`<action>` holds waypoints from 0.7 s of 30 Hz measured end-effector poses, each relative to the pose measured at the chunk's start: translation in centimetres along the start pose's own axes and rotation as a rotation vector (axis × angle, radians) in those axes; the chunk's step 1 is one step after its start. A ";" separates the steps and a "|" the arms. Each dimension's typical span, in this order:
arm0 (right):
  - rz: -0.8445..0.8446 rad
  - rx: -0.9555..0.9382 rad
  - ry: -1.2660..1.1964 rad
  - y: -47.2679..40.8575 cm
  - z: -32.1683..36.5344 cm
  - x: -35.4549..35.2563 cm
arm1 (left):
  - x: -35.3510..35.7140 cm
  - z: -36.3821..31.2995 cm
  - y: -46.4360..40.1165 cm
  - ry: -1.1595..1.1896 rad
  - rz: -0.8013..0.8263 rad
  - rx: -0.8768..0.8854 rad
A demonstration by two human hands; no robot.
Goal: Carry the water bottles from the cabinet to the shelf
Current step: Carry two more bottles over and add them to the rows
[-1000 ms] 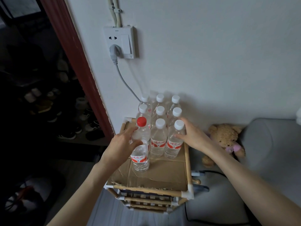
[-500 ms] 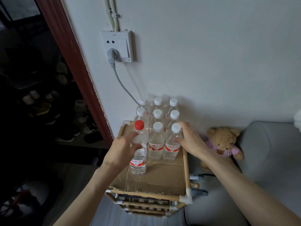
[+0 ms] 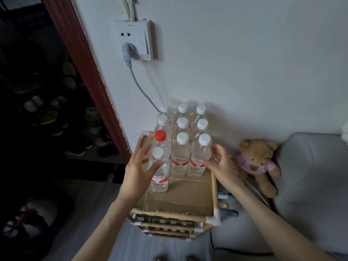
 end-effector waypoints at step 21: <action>0.067 0.286 0.072 -0.1 -7.1 4.9 | 7.8 11.8 4.3 0.175 0.045 -0.594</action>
Point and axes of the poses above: each hand's wrist, its own y-axis away from the middle knuckle, its own x-axis out of the palm, z = x × y, the point moved 9 cm from there along -y, towards the middle knuckle, and after that the axes turned 2 degrees about z, right-handed, at the moved point
